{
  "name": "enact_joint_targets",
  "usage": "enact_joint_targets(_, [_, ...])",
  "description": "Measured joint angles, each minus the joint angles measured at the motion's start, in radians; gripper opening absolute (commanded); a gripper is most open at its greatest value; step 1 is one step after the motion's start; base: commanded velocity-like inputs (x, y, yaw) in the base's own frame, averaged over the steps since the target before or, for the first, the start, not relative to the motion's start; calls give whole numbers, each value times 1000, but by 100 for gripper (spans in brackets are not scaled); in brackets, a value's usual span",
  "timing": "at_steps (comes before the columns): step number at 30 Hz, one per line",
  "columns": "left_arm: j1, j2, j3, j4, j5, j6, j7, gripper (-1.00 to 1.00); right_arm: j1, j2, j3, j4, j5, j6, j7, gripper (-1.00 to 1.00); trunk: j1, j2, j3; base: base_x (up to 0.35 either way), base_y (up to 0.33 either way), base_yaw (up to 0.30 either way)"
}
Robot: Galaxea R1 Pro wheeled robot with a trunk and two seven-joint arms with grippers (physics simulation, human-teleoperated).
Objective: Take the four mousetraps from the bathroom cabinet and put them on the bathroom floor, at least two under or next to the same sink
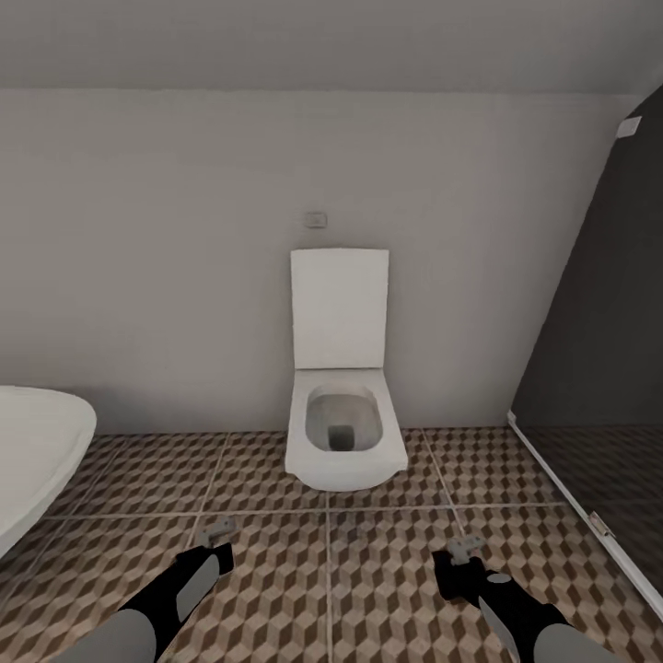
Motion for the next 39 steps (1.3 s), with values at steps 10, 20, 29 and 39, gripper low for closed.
enact_joint_targets(10, [0, -1, -1, 0, -1, -1, 0, -100, 0, -3, 0, -1, -61, -2, 0, -100, 0, 0, 0, 332, 30, 0])
enact_joint_targets(20, [0, 0, -1, 0, -1, -2, 0, -100, 0, -4, 0, -2, -100, -2, 0, -100, 0, 0, 0, 348, -69, 0])
enact_joint_targets(29, [0, 0, 0, 0, -1, -3, 0, -100, -1, -6, 0, -2, -101, -2, 1, -100, 0, 0, 0, 348, -7, 0])
enact_joint_targets(39, [0, 0, 0, 0, -1, -4, 0, -100, -2, -7, 0, -3, -103, -2, 1, -100, 0, 0, 0, 337, -48, 0])
